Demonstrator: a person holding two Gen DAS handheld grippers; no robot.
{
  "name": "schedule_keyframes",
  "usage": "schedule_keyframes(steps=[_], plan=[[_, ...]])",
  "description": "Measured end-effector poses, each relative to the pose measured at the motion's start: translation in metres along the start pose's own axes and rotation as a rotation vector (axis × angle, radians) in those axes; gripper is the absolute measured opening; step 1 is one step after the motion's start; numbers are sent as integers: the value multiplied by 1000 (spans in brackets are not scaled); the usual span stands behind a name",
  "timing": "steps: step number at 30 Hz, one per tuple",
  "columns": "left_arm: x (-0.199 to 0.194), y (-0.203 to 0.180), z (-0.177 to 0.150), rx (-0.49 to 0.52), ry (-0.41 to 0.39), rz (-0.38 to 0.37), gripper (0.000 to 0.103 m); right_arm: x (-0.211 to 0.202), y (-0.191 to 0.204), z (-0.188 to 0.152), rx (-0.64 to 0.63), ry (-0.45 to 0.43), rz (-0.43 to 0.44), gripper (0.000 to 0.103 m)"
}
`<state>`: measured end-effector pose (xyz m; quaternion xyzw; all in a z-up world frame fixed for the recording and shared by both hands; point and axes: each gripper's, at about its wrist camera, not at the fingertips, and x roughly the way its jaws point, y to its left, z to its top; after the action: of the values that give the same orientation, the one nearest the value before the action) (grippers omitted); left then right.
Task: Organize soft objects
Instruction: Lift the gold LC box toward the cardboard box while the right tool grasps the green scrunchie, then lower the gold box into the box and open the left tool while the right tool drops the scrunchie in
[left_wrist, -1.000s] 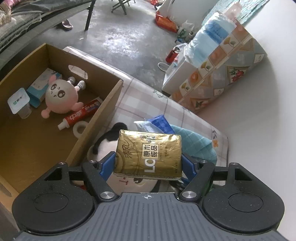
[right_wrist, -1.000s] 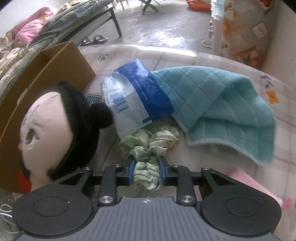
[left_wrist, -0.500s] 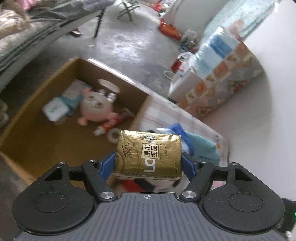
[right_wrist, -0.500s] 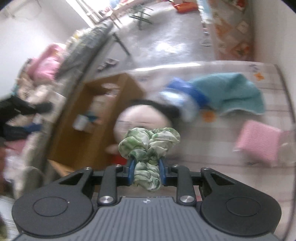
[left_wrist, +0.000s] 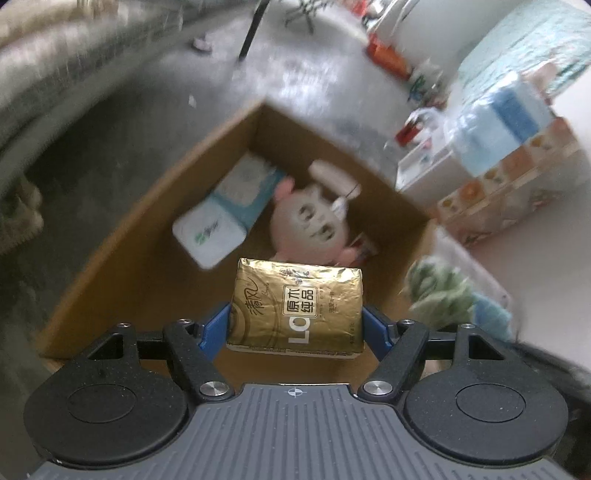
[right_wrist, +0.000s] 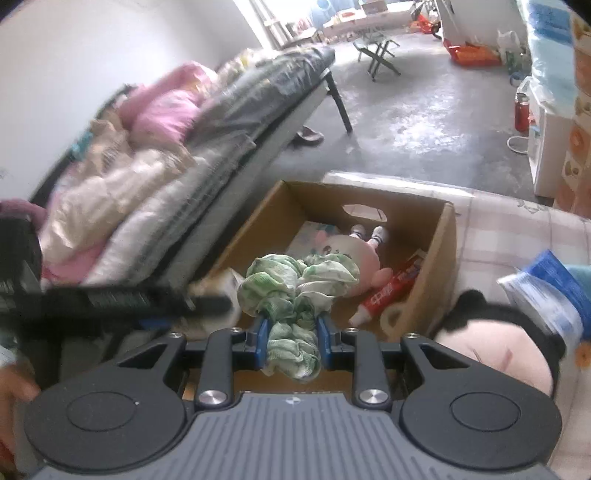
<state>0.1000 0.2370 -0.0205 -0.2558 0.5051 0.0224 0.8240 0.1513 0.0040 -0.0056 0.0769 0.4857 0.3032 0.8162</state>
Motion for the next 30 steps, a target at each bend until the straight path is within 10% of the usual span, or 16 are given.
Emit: schedule_keyframes(steps=[14, 30], plan=[[159, 45, 16, -85, 177, 41, 74, 45, 8, -17, 19, 59, -131, 29], [161, 61, 19, -146, 188, 39, 96, 78, 28, -14, -211, 207, -204, 33]])
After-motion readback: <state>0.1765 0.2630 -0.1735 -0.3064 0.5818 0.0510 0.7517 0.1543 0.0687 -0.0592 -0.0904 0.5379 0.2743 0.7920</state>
